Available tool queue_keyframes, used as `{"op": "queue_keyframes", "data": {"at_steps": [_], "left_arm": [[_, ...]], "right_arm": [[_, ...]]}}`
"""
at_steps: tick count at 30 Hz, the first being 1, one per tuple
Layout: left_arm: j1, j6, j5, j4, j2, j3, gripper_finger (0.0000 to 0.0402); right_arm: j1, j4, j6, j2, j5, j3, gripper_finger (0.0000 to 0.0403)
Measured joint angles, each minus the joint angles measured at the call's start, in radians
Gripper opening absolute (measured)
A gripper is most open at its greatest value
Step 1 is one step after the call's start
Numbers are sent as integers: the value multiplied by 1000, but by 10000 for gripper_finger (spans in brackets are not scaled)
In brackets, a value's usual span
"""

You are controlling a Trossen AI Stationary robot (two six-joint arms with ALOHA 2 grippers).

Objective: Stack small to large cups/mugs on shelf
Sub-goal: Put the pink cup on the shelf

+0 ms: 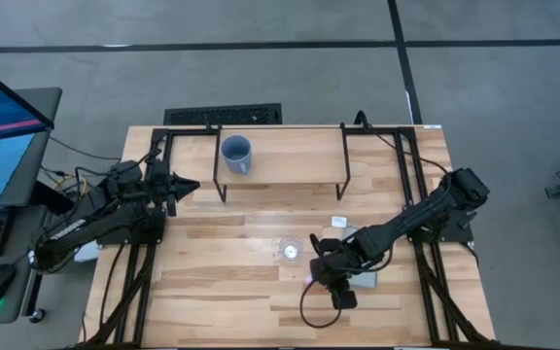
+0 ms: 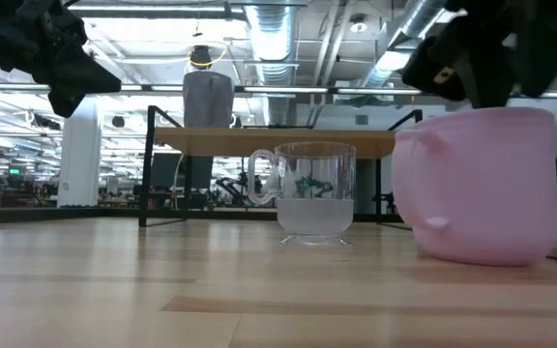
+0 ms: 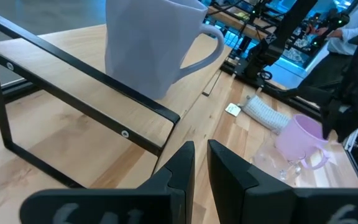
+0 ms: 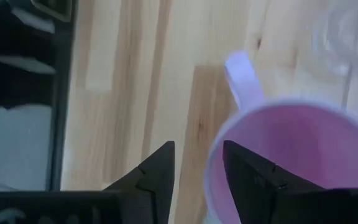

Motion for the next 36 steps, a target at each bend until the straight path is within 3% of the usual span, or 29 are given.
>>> {"op": "queue_keyframes", "data": {"at_steps": [21, 36], "left_arm": [[0, -1, -1, 0, 0, 0, 33], [0, -1, -1, 0, 0, 0, 33]], "right_arm": [[-34, -21, -9, 27, -4, 0, 109], [-47, -17, -10, 23, 2, 3, 11]]}}
